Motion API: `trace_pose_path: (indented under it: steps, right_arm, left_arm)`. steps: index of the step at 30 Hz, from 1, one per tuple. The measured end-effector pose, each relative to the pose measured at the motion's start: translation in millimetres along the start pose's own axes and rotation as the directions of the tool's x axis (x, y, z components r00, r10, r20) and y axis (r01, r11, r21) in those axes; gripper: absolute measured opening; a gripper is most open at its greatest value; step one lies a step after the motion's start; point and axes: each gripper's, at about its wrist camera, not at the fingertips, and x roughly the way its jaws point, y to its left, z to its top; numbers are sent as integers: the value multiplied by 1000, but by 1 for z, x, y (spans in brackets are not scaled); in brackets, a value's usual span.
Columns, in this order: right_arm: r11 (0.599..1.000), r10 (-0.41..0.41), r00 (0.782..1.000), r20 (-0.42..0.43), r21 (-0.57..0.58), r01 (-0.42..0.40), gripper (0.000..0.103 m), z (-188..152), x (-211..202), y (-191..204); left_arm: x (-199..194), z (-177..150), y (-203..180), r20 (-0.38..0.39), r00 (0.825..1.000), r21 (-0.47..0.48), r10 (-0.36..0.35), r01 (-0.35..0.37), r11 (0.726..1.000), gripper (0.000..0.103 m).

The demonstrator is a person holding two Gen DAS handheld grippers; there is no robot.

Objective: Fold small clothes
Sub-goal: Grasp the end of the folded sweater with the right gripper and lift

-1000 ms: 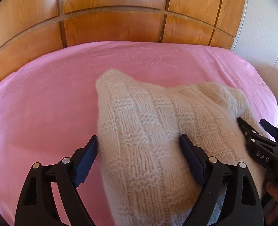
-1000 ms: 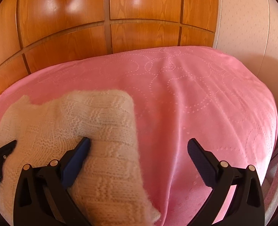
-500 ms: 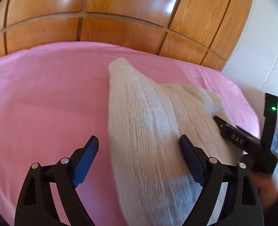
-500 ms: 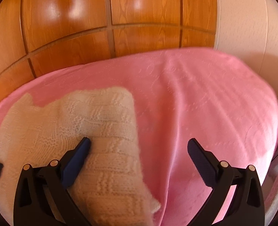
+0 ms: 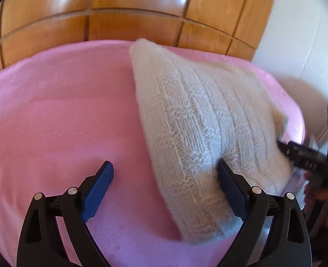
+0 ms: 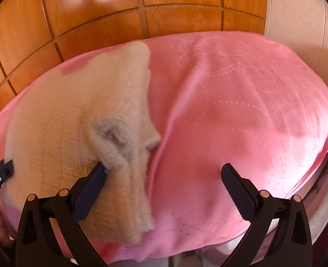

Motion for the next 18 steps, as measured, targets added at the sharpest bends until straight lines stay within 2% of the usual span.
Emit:
trace_pose_path:
  steps: [2,4,6,10,13,15,18]
  right_arm:
    - [998,32,999,-2,50,-32,101,-3,4,-6]
    - [998,36,999,-5,58,-36,101,-1,2,-6]
    - [999,32,999,0,42,-32,101,2,-3,-3]
    - [995,82,994,75,56,-86,101,8,-24,-2]
    - [972,211,972,100,83,-220,101,11,-33,-4]
    - [949,281,955,90,124,-291,100,13,-31,-5]
    - [908,369,927,65,188,-375,92,13,-20,-11]
  left_arm:
    - [-4,0,-5,17,999,34,28,-29,999,92]
    - [-7,0,-3,20,1000,19,5,-5,1000,92]
    - [-9,0,7,13,999,-58,-51,52,997,92]
    - [-11,6,35,21,982,-268,-187,186,945,92]
    - [-10,14,39,39,974,-306,-223,224,925,92]
    - [-6,20,37,30,969,-300,-247,244,922,92]
    - [5,28,31,-3,961,-280,-276,264,923,92]
